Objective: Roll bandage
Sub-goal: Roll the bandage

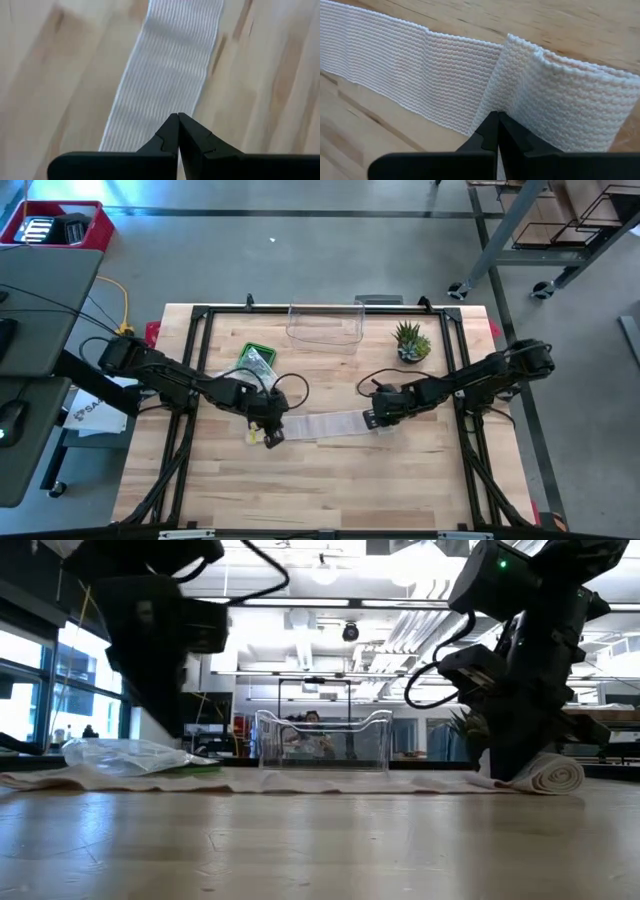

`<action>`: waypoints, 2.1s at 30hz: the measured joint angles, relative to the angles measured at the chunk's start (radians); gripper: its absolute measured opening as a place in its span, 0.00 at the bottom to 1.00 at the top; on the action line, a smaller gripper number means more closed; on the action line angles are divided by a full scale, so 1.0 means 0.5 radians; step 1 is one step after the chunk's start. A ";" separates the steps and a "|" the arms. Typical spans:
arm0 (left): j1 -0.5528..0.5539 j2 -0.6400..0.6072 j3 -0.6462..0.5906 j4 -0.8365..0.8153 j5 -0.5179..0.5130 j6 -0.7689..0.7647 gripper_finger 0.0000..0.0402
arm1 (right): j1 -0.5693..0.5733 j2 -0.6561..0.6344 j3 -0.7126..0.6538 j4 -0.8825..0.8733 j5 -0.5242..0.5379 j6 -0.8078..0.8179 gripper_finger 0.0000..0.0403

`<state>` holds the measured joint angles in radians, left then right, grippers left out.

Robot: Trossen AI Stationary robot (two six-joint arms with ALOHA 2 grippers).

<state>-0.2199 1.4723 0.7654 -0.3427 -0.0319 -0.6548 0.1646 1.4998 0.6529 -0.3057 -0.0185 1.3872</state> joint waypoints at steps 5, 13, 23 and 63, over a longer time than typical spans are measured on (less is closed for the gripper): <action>0.021 0.193 0.000 0.161 0.021 -0.007 0.00 | 0.000 -0.001 0.001 0.010 -0.024 0.000 0.00; -0.087 0.309 0.009 -0.046 0.073 -0.186 0.00 | 0.001 -0.003 0.002 -0.020 -0.038 0.053 0.00; -0.118 0.214 0.012 -0.291 -0.016 -0.137 0.00 | 0.002 -0.004 0.003 -0.013 -0.041 0.037 0.00; -0.098 0.092 -0.067 -0.554 0.020 -0.187 0.00 | 0.002 -0.004 0.005 0.096 -0.072 0.036 0.00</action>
<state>-0.2691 1.5184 0.7319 -0.6198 -0.0220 -0.7483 0.1654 1.4979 0.6552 -0.2580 -0.0545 1.4053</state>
